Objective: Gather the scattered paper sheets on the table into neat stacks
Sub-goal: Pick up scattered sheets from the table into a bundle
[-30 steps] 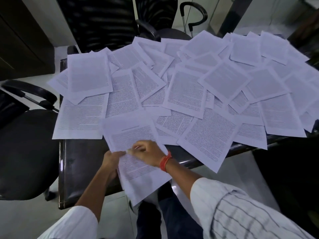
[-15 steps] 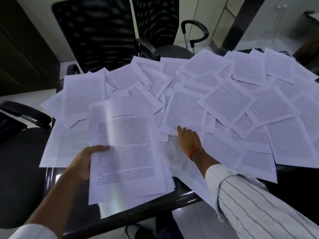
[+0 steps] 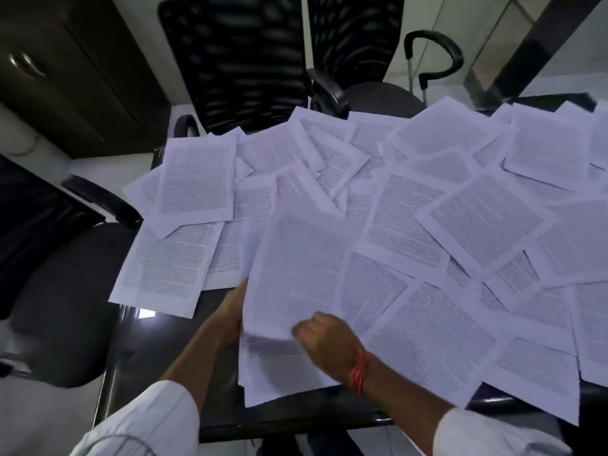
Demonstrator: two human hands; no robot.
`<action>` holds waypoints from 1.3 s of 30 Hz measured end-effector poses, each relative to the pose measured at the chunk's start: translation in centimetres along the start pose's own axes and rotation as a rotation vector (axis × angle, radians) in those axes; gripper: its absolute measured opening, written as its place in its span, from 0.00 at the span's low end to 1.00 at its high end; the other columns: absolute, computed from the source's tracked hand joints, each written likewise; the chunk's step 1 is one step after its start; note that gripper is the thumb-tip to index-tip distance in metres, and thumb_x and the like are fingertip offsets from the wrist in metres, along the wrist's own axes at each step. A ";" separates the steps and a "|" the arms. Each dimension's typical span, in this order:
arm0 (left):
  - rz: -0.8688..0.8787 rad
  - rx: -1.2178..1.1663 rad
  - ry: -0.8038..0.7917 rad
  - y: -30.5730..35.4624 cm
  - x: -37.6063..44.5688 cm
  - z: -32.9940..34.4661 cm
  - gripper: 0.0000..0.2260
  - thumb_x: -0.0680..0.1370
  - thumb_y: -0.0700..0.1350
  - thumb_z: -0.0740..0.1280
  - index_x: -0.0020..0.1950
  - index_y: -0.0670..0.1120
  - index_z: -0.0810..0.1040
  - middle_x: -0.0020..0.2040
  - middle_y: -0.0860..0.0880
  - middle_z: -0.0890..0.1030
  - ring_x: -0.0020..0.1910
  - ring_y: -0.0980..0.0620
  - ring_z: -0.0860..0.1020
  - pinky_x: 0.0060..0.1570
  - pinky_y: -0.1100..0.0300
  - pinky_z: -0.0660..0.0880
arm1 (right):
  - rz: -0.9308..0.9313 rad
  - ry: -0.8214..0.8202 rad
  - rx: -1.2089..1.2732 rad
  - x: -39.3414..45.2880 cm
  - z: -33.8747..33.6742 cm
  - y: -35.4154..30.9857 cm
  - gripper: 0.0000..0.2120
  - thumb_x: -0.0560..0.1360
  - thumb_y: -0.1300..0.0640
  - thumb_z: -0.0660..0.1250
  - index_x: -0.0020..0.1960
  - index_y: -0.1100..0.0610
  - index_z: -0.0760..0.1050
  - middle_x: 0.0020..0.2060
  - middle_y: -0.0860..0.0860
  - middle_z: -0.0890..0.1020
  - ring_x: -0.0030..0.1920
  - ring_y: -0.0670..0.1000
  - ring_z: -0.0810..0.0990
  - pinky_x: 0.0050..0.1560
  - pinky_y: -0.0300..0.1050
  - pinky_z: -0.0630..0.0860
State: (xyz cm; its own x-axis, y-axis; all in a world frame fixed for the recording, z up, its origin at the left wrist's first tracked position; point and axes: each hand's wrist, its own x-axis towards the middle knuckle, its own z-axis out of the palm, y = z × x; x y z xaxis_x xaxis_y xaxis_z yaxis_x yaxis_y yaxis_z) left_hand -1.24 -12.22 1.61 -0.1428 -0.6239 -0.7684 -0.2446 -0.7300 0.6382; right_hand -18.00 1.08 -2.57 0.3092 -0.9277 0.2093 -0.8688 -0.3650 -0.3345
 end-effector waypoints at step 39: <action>-0.133 -0.409 0.174 -0.3 5.3 -34.3 0.06 0.71 0.37 0.66 0.46 0.38 0.80 0.34 0.42 0.78 0.28 0.44 0.77 0.35 0.56 0.74 | 0.436 -0.394 -0.326 38.0 15.0 -6.5 0.33 0.80 0.43 0.56 0.77 0.62 0.56 0.73 0.71 0.61 0.73 0.70 0.61 0.71 0.71 0.55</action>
State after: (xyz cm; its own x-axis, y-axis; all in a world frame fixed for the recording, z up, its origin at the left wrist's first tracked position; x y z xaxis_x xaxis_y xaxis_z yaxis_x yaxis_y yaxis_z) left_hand 30.96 -24.89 -0.99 0.0356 -0.5293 -0.8477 0.1532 -0.8353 0.5280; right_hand 5.22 -32.98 -6.18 -0.0323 -0.9668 -0.2536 -0.9994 0.0346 -0.0046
